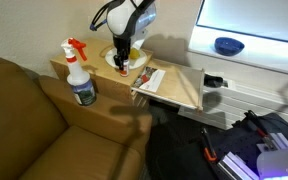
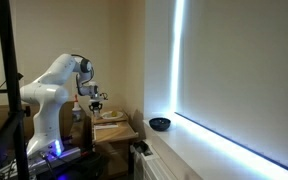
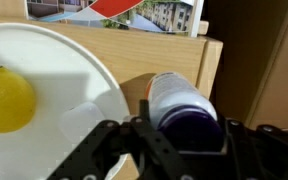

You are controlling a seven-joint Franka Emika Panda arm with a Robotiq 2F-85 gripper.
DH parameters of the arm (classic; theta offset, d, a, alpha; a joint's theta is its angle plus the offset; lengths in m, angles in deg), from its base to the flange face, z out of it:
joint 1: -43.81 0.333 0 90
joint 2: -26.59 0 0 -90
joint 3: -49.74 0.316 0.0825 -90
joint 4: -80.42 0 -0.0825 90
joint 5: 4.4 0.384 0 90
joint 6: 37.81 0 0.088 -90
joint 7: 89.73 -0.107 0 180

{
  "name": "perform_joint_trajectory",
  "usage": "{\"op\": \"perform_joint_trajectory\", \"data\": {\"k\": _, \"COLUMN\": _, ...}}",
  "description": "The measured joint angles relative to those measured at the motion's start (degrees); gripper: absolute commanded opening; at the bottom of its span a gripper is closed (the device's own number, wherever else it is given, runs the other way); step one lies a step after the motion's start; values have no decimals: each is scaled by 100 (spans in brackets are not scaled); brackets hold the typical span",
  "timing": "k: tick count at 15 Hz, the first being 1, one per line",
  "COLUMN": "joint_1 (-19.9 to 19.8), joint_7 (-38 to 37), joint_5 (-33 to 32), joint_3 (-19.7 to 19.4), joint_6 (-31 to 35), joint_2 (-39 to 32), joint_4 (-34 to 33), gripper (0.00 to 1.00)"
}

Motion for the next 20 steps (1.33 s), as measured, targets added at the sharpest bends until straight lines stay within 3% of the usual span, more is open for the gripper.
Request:
{"op": "perform_joint_trajectory", "data": {"k": 17, "joint_1": 90, "joint_7": -260, "joint_5": -1, "joint_3": -144, "joint_6": 202, "joint_2": -281, "joint_4": -201, "gripper": 30}}
{"op": "perform_joint_trajectory", "data": {"k": 18, "joint_1": 98, "joint_7": -264, "joint_5": -1, "joint_3": -151, "joint_6": 202, "joint_2": -299, "joint_4": -221, "gripper": 74}}
{"op": "perform_joint_trajectory", "data": {"k": 20, "joint_1": 106, "joint_7": -285, "joint_5": -1, "joint_3": -157, "joint_6": 202, "joint_2": -353, "joint_4": -277, "gripper": 87}}
